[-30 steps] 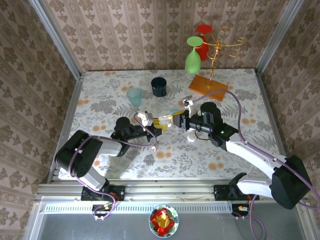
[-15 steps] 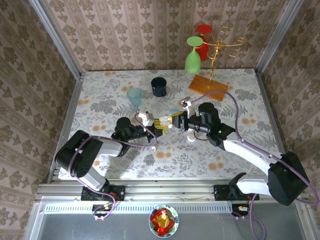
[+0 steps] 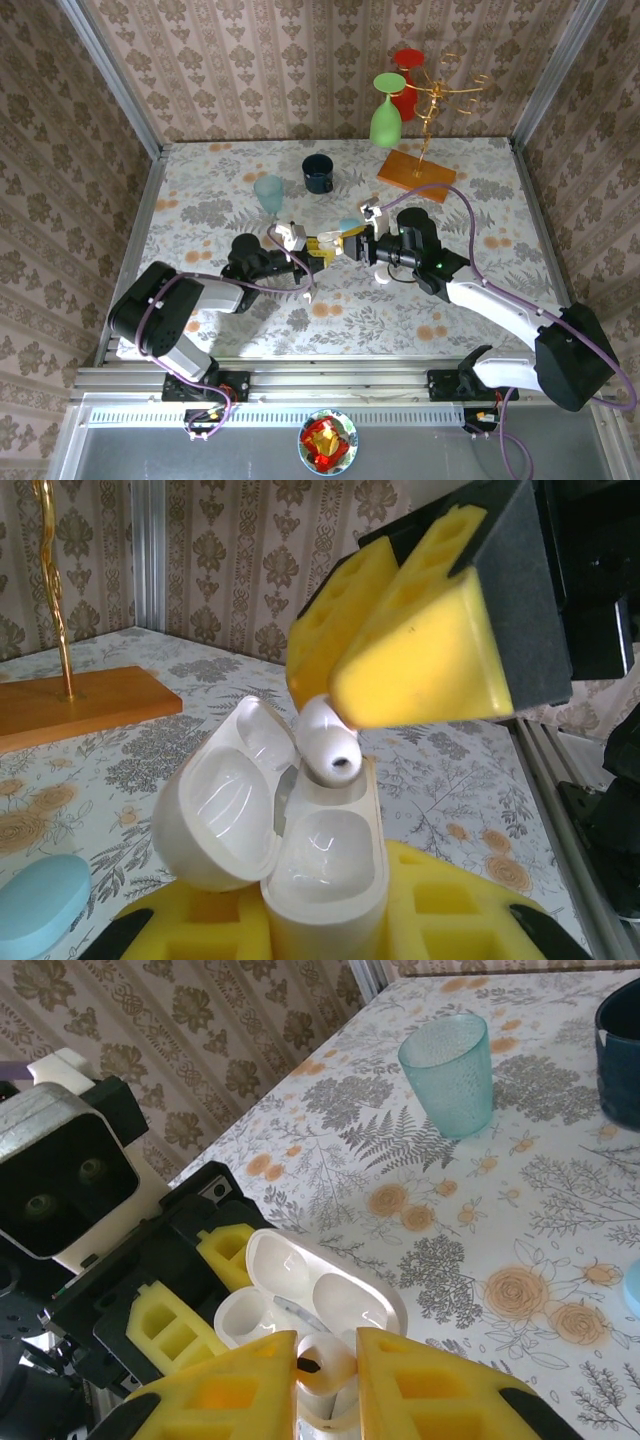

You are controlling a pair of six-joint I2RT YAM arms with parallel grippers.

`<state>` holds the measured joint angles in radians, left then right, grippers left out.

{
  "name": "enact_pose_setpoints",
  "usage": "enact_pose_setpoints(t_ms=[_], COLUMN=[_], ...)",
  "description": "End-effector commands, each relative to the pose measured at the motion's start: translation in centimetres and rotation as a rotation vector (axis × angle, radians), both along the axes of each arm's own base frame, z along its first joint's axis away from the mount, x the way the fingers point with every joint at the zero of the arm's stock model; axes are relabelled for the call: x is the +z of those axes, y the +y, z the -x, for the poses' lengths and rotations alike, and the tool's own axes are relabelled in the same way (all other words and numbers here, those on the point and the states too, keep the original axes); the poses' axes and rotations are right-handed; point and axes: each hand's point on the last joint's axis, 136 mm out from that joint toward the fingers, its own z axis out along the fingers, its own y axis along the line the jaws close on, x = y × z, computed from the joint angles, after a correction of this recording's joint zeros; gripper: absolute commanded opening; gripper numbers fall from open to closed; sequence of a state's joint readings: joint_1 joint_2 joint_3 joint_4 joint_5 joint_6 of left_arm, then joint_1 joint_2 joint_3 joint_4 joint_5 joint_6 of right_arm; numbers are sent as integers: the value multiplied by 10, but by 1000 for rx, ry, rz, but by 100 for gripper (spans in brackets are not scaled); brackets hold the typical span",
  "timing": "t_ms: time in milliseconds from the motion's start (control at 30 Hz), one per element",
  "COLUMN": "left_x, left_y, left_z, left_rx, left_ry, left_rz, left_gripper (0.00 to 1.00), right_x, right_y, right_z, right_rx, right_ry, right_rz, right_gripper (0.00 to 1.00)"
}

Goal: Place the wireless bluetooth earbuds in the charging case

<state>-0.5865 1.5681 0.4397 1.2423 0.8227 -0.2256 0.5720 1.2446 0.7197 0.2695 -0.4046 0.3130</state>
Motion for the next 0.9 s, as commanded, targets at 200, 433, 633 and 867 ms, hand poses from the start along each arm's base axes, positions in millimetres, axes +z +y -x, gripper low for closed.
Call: enact_pose_setpoints(t_ms=[200,433,633,867], left_x=[24,14,12,12], left_y=[8,41,94,127], left_z=[-3,-18,-46,-50], left_rx=[20,131,302,402], left_ry=[-77,-89,-117,-141], left_rz=[49,24,9,0], left_gripper=[0,0,0,0], right_x=[15,14,-41,-113], right_y=[-6,-16,-18,27], right_z=[3,-1,-10,15], right_rx=[-30,-107,-226,-117], right_ry=[-24,39,303,535], right_rz=[-24,-31,67,280], right_gripper=[40,53,54,49])
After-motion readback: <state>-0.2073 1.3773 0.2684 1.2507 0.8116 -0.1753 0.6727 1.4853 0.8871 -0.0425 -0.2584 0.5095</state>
